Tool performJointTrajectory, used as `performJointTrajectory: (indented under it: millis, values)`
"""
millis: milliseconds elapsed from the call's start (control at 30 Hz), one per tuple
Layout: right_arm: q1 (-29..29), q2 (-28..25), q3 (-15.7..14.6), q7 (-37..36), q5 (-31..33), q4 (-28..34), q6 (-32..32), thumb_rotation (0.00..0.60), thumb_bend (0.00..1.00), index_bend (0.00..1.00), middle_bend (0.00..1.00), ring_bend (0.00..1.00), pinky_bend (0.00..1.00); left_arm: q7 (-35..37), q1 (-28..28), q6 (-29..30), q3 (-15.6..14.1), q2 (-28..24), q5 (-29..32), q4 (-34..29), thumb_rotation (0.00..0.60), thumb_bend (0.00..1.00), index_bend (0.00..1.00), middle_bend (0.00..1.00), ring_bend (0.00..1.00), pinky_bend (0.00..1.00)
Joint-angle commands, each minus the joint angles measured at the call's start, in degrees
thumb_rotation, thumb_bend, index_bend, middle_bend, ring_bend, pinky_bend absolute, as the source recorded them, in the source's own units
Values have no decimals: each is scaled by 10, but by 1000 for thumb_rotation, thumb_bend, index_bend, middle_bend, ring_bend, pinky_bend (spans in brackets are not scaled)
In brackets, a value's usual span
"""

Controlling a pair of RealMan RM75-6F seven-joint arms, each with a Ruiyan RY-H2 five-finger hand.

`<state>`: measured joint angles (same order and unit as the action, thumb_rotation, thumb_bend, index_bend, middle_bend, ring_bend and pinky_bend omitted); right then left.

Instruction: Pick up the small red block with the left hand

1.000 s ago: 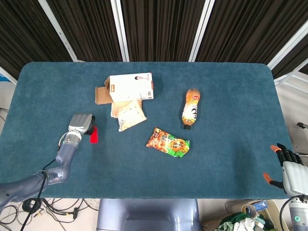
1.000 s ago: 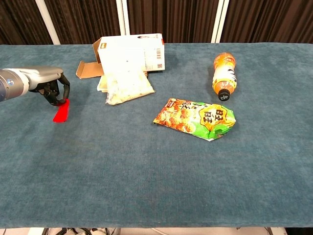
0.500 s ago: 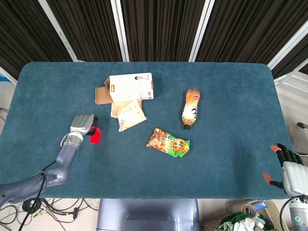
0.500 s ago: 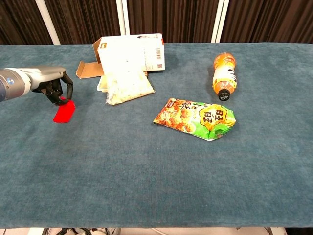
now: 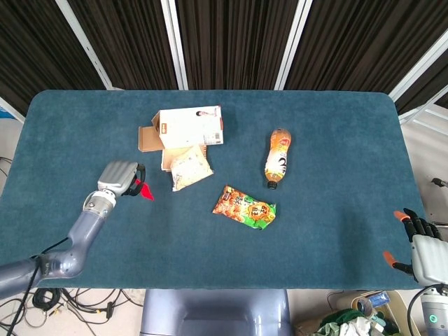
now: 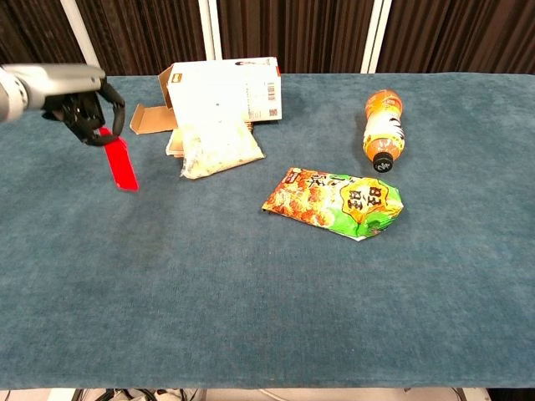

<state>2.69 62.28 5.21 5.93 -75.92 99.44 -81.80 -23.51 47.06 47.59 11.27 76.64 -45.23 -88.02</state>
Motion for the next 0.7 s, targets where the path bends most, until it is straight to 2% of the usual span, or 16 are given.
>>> performJointTrajectory:
  millis: [33,167,233,367,533,700]
  values:
    - [0,0,0,1,0,0,-1,600,142,186,91,143,150,8,-13,58,38,-92,-21,-119,600,469,669,932,922,913]
    - [0,0,0,2,0,0,-1,600,143,185,91,143,150,66,-25,89,70,-103,-63,-152,600,466,673,934,922,913]
    - [0,1,0,4,-2,0,-2,600,142,185,91,143,150,100,-23,86,83,-100,-86,-159,600,465,671,933,922,913]
    - [-1,1,-1,5,-4,0,-4,600,143,186,91,143,150,118,0,68,98,-85,-91,-152,600,464,672,933,922,913]
    - [0,1,0,6,-2,-2,-2,600,143,186,91,143,150,111,56,48,127,-38,-54,-126,600,464,679,935,922,913]
    - [1,2,-1,7,-4,-3,-1,600,142,186,91,143,150,49,125,53,144,6,20,-100,600,464,680,935,922,913]
